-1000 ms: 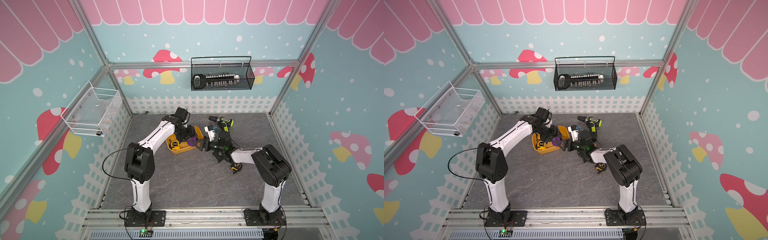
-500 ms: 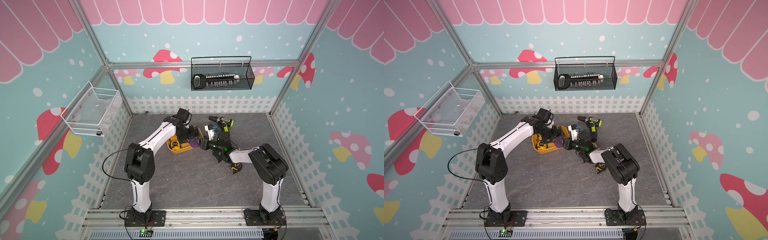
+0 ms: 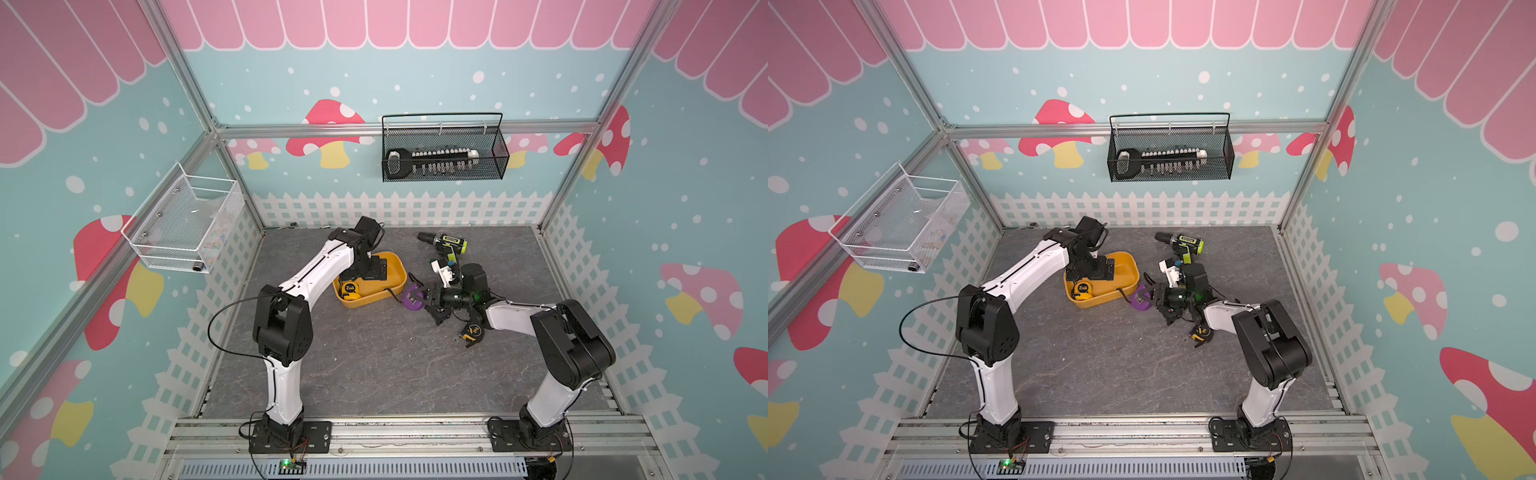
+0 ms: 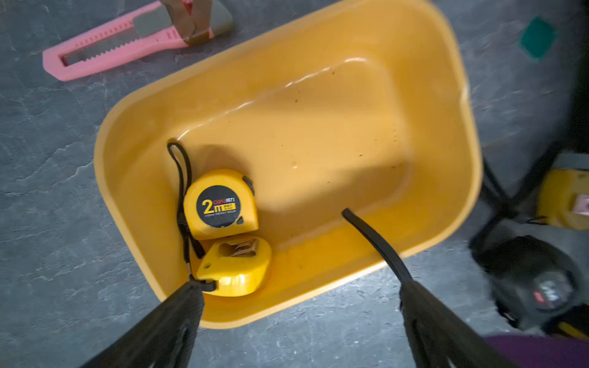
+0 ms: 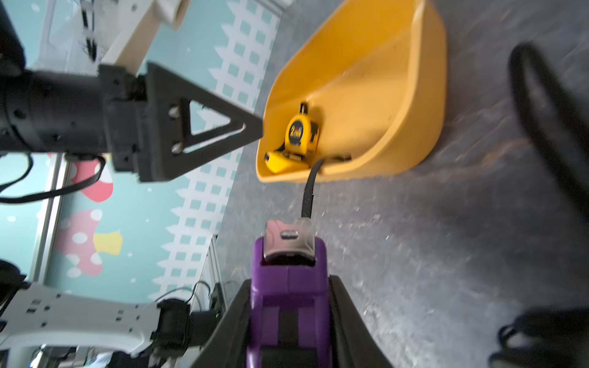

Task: Take the tape measure out of the storage box
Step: Place the tape measure at the center of the board, then pick up the tape measure from the storage box.

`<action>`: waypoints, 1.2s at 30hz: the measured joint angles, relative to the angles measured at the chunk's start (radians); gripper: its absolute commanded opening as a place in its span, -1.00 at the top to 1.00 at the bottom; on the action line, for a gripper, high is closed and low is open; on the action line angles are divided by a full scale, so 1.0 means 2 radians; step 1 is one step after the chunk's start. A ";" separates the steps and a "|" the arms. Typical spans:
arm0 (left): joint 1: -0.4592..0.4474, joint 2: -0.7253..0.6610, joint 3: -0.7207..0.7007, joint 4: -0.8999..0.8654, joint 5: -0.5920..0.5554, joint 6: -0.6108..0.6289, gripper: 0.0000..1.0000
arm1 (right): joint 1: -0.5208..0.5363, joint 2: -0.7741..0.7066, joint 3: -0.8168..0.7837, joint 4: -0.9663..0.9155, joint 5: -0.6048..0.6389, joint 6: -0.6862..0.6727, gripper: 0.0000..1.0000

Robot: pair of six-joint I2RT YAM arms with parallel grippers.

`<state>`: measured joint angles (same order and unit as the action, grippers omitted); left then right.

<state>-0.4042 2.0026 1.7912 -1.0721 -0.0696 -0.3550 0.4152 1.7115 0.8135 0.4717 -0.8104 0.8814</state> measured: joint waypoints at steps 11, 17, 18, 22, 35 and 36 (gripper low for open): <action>0.000 0.042 0.003 -0.045 -0.043 0.046 -0.98 | 0.019 -0.039 -0.021 -0.244 -0.013 -0.134 0.45; 0.004 0.084 0.030 -0.051 -0.059 0.053 -0.98 | 0.023 -0.004 -0.025 -0.268 -0.014 -0.153 0.32; 0.005 0.095 0.037 -0.051 -0.059 0.055 -0.98 | 0.024 -0.004 -0.025 -0.268 -0.014 -0.155 0.26; 0.011 0.138 0.069 -0.056 -0.060 0.064 -0.98 | 0.029 -0.004 -0.019 -0.289 0.009 -0.174 -0.30; 0.022 0.169 0.098 -0.072 -0.066 0.084 -0.97 | 0.028 -0.112 0.037 -0.381 0.102 -0.236 -0.71; 0.021 0.170 0.098 -0.072 -0.067 0.086 -0.97 | 0.028 -0.120 0.044 -0.384 0.107 -0.241 -0.71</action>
<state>-0.3614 2.3417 1.9881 -1.2163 -0.2031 -0.1822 0.4721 1.4712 0.9012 -0.2970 -0.5968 0.3985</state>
